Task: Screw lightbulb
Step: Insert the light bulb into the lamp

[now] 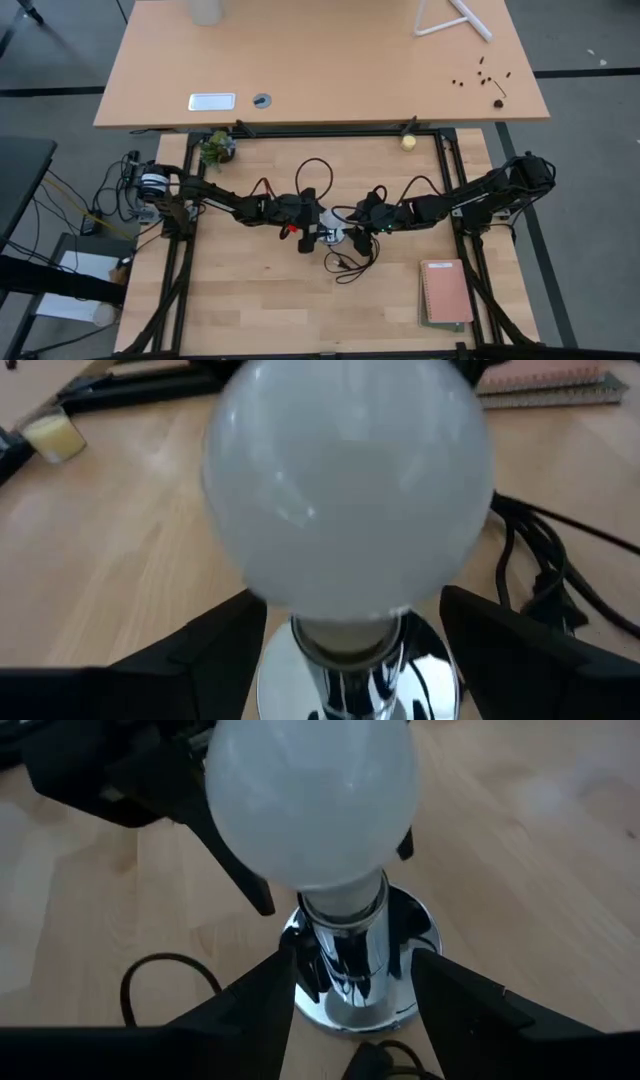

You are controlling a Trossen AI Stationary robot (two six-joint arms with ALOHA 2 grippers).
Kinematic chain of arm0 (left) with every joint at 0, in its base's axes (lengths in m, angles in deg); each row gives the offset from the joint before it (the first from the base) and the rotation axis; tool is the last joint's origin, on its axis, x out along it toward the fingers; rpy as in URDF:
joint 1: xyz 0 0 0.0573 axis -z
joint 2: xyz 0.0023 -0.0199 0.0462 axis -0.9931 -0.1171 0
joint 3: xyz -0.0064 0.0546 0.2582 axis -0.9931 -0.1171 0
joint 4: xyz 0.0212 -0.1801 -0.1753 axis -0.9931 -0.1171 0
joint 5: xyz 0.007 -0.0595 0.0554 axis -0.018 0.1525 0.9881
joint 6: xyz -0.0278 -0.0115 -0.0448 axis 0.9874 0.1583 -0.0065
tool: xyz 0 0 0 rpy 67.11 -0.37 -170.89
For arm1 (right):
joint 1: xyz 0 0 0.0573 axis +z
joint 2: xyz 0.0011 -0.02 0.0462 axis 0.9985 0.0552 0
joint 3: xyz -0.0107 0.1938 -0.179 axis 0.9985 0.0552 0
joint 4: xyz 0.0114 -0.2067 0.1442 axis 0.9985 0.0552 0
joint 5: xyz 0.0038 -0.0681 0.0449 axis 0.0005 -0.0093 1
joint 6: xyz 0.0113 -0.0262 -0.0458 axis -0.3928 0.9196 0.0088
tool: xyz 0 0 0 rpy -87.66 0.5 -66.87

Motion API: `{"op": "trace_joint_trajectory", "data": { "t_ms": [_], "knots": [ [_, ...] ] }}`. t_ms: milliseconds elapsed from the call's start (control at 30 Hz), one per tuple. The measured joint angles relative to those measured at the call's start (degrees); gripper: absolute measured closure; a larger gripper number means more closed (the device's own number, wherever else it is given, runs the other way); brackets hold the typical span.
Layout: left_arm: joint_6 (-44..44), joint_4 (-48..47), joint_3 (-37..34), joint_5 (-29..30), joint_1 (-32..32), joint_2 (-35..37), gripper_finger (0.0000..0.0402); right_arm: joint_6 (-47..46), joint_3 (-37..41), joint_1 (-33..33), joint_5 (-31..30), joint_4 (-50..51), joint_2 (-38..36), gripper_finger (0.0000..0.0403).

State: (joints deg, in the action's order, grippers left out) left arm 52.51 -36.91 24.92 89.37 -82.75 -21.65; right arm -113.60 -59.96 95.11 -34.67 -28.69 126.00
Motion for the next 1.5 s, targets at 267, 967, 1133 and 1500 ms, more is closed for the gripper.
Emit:
{"op": "trace_joint_trajectory", "data": {
  "t_ms": [267, 967, 1133, 1500],
  "knots": [
    [-2.1, -9.9, 0.0, 1.2, 0.4, 4.1, 0.0096, -0.3, 0.0, 0.0, 0.3, 2.5, 0.0, 0.0194],
    [3.3, -40.2, 12.5, 23.3, 12.4, 14.3, 0.0126, 0.9, -11.3, 1.8, -0.6, 30.7, -0.1, 0.0194],
    [7.0, -44.0, 16.3, 25.4, 13.3, 14.3, 0.0130, 1.1, -11.4, 2.1, -0.4, 30.1, -0.2, 0.0194],
    [5.7, -39.4, 13.1, 26.7, 21.2, 13.8, 0.0131, -2.5, -14.3, 5.7, -3.0, 41.8, -3.5, 0.0194]
  ]
}}
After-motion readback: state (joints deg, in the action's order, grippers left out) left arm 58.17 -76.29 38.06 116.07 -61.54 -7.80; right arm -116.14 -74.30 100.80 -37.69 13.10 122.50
